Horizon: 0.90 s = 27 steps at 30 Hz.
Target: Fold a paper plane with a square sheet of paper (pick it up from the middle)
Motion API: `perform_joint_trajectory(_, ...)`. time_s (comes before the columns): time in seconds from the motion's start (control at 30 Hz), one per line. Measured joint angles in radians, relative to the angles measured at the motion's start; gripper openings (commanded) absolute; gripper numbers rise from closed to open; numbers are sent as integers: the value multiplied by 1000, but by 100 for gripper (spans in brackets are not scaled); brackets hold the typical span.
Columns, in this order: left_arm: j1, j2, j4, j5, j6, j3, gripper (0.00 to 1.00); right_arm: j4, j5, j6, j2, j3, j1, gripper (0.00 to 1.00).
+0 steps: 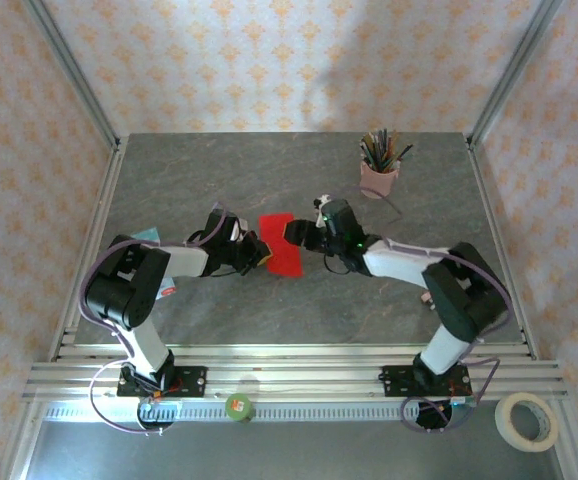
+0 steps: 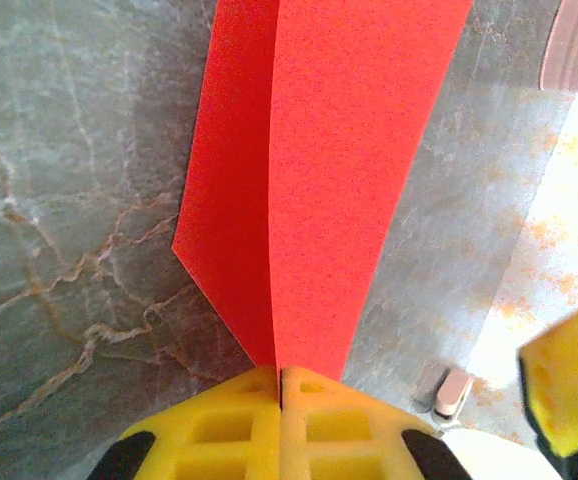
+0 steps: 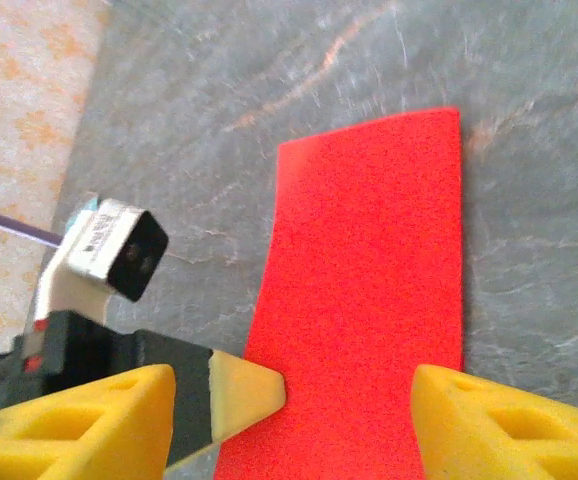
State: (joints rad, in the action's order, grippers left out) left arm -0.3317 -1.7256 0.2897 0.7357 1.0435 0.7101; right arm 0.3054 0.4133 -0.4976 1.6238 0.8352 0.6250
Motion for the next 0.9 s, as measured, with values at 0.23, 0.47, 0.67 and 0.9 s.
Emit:
perform_joint_trajectory(0.23,0,5,11,16,33,-12,0,78,-59,233,-84,-104,17,67)
perform_joint_trajectory(0.47,0,12,12,16,52,-12,0,146,-84,470,-127,-209,108,67)
perform_joint_trajectory(0.67,0,22,3,16,51,-11,0,188,-85,618,-122,-226,160,66)
perform_joint_trajectory(0.9,0,22,-11,16,51,-10,0,219,-105,760,-39,-226,235,65)
